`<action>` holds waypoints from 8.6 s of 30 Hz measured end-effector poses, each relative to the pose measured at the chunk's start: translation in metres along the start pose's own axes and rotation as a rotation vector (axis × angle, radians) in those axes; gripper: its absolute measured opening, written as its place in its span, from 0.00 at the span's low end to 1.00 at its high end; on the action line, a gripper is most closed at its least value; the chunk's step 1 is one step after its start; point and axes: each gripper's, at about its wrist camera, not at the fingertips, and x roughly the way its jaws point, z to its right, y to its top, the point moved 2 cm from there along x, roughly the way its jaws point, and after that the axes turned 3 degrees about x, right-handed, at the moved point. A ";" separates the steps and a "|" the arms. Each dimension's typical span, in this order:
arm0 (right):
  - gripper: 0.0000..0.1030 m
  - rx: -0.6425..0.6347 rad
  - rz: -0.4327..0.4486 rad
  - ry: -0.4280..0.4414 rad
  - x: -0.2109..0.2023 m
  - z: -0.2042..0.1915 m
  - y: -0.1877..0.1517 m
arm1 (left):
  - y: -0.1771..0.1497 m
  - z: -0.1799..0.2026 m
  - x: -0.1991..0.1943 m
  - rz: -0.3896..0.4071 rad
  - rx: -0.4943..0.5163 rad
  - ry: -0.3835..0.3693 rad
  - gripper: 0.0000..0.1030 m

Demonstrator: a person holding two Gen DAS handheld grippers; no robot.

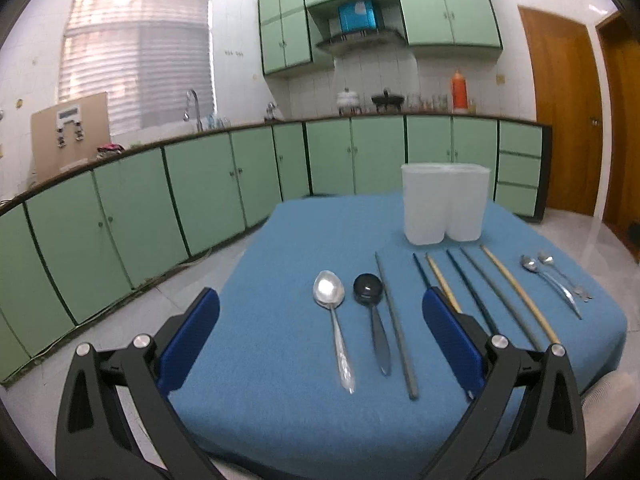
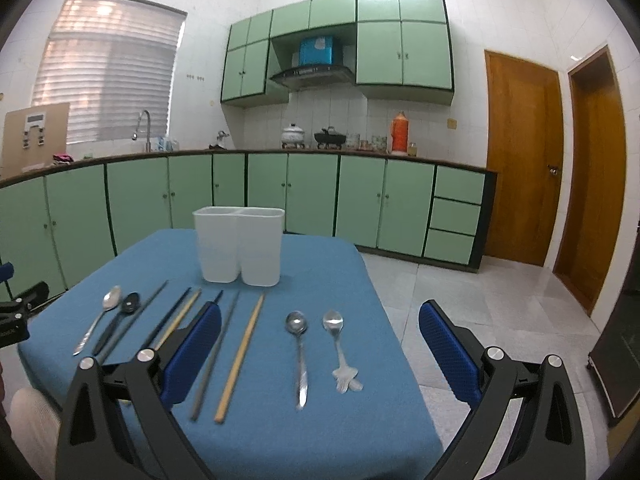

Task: Organize utensils
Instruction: 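Grasp the silver spoon with the left tool while the right tool grasps the silver spoon, then lift both spoons and lower them into the white utensil holder, then open both tools and withdraw them from the holder, then grasp the black plastic spoon with the left tool while the right tool grasps a silver spoon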

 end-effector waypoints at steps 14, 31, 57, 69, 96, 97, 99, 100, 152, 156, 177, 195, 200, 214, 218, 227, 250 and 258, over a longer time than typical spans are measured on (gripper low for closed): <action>0.74 -0.061 -0.300 0.032 0.140 0.032 0.004 | 0.012 -0.009 0.135 -0.292 -0.044 -0.089 0.72; 0.45 -0.081 -0.552 0.119 0.222 0.030 -0.024 | 0.003 -0.003 0.186 -0.420 -0.034 -0.101 0.62; 0.26 -0.073 -0.578 0.172 0.226 0.020 -0.023 | -0.004 -0.007 0.190 -0.416 -0.113 -0.223 0.34; 0.25 -0.072 -0.463 0.192 0.203 0.012 -0.001 | 0.017 -0.010 0.170 -0.304 -0.142 -0.212 0.34; 0.25 -0.035 -0.170 0.278 0.180 -0.003 0.109 | 0.145 0.034 0.133 0.129 -0.103 -0.270 0.34; 0.25 -0.036 -0.153 0.284 0.181 -0.006 0.117 | 0.155 0.039 0.135 0.146 -0.102 -0.279 0.34; 0.25 -0.034 -0.126 0.298 0.183 -0.010 0.133 | 0.173 0.047 0.136 0.181 -0.100 -0.294 0.34; 0.25 -0.032 -0.108 0.306 0.185 -0.013 0.143 | 0.181 0.050 0.136 0.196 -0.098 -0.298 0.34; 0.36 0.052 -0.102 0.317 0.260 -0.040 0.128 | 0.164 0.099 0.233 0.136 -0.066 -0.317 0.65; 0.51 0.047 -0.067 0.260 0.230 -0.023 0.128 | 0.161 0.080 0.206 0.139 -0.073 -0.286 0.77; 0.83 0.046 -0.241 0.127 0.163 0.001 0.001 | 0.023 0.026 0.156 -0.275 -0.082 -0.151 0.78; 0.82 0.017 -0.303 0.121 0.173 -0.005 -0.018 | -0.001 0.032 0.189 -0.417 -0.080 -0.140 0.62; 0.82 0.014 -0.304 0.123 0.175 -0.007 -0.019 | 0.002 0.034 0.194 -0.425 -0.092 -0.145 0.62; 0.82 0.016 -0.307 0.122 0.176 -0.005 -0.020 | 0.005 0.039 0.193 -0.427 -0.108 -0.166 0.61; 0.81 0.017 -0.311 0.125 0.178 -0.004 -0.019 | 0.006 0.038 0.195 -0.428 -0.126 -0.185 0.48; 0.65 -0.006 -0.352 0.163 0.179 -0.008 -0.025 | 0.009 0.037 0.192 -0.417 -0.159 -0.233 0.32; 0.48 -0.039 -0.496 0.191 0.206 -0.013 -0.031 | 0.011 0.032 0.178 -0.365 -0.130 -0.233 0.32; 0.31 -0.033 -0.574 0.202 0.223 -0.016 -0.036 | 0.016 0.029 0.174 -0.343 -0.129 -0.235 0.32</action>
